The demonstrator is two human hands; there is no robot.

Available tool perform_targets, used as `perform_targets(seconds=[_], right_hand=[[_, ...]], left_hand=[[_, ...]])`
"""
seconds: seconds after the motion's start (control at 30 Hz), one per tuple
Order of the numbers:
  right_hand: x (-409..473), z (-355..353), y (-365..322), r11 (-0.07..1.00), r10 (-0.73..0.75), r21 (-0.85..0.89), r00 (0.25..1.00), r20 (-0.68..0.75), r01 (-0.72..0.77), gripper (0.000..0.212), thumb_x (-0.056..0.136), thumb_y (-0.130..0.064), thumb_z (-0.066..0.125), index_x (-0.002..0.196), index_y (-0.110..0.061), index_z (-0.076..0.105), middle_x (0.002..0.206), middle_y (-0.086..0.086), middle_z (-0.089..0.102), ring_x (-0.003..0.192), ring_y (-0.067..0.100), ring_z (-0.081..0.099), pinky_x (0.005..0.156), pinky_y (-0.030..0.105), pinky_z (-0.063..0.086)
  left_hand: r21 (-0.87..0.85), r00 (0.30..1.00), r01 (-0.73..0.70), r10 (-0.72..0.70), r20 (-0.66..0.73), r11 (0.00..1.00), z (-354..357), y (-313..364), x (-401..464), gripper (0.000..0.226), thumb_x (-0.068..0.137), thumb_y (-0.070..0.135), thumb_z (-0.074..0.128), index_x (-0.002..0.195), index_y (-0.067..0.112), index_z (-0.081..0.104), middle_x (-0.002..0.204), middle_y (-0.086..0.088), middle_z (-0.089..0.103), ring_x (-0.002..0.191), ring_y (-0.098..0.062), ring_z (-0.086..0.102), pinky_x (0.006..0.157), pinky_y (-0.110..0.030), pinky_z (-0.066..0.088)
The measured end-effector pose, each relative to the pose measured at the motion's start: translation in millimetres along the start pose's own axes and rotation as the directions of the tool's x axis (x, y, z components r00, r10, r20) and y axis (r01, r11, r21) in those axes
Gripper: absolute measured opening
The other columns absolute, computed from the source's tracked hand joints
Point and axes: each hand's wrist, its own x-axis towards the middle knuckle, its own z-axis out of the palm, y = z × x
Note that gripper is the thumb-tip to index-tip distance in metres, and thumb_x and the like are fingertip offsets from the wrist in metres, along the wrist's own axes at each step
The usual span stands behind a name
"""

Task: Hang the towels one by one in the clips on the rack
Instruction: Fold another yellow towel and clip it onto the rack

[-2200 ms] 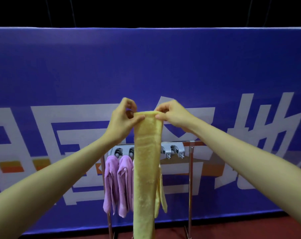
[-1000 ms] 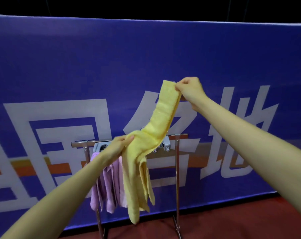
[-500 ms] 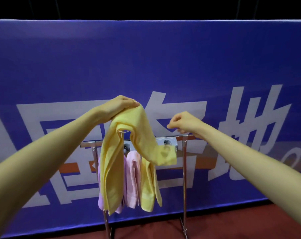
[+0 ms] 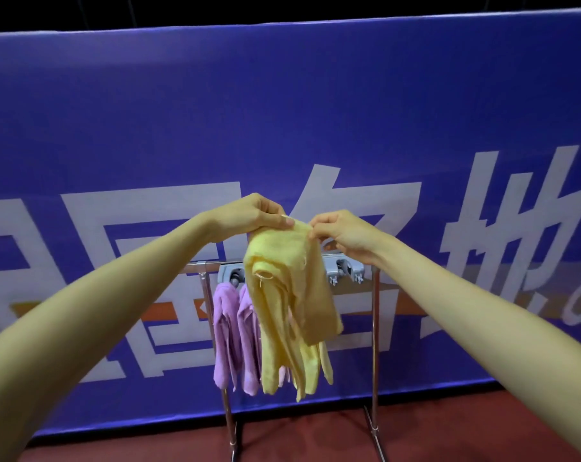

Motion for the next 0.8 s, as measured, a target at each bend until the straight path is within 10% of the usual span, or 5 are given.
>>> perform_targets(seconds=[0.17, 0.47, 0.63, 0.8], right_hand=[[-4, -11, 11, 0.998, 0.029, 0.057, 0.996, -0.086, -0.024, 0.010, 0.085, -0.003, 0.057, 0.077, -0.004, 0.064, 0.074, 0.009, 0.054, 0.074, 0.017, 0.051, 0.072, 0.027, 0.045], [-16, -6, 46, 0.892, 0.244, 0.401, 0.969, -0.038, -0.208, 0.017, 0.073, -0.010, 0.051, 0.059, -0.017, 0.045, 0.060, -0.001, 0.041, 0.059, 0.013, 0.038, 0.058, 0.027, 0.033], [-25, -12, 62, 0.971, 0.197, 0.132, 0.979, 0.047, -0.202, 0.011, 0.085, -0.026, 0.068, 0.076, -0.019, 0.071, 0.079, -0.003, 0.069, 0.079, 0.011, 0.063, 0.069, 0.024, 0.047], [-23, -31, 75, 0.973, 0.232, 0.002, 0.971, 0.053, -0.232, 0.015, 0.086, -0.021, 0.066, 0.071, -0.021, 0.063, 0.071, -0.005, 0.057, 0.071, 0.012, 0.052, 0.062, 0.024, 0.041]], left_hand=[[-0.181, 0.998, 0.052, -0.047, 0.028, 0.982, 19, -37, -15, 0.051, 0.078, 0.046, 0.064, 0.092, -0.004, 0.064, 0.074, -0.006, 0.059, 0.063, -0.013, 0.055, 0.057, -0.019, 0.045], [-0.323, 0.990, 0.028, 0.017, 0.137, 0.946, 32, -59, -4, 0.023, 0.092, 0.028, 0.054, 0.075, 0.014, 0.061, 0.067, 0.007, 0.058, 0.064, -0.005, 0.054, 0.065, -0.020, 0.043], [-0.251, 0.984, 0.012, 0.033, 0.175, 0.968, 48, -66, 8, 0.043, 0.084, 0.048, 0.062, 0.089, 0.005, 0.063, 0.083, -0.008, 0.057, 0.079, -0.022, 0.053, 0.079, -0.037, 0.041], [-0.212, 0.965, 0.000, 0.055, 0.255, 0.977, 73, -78, 25, 0.024, 0.094, 0.029, 0.055, 0.087, 0.006, 0.059, 0.080, -0.001, 0.053, 0.078, -0.011, 0.050, 0.079, -0.029, 0.041]])
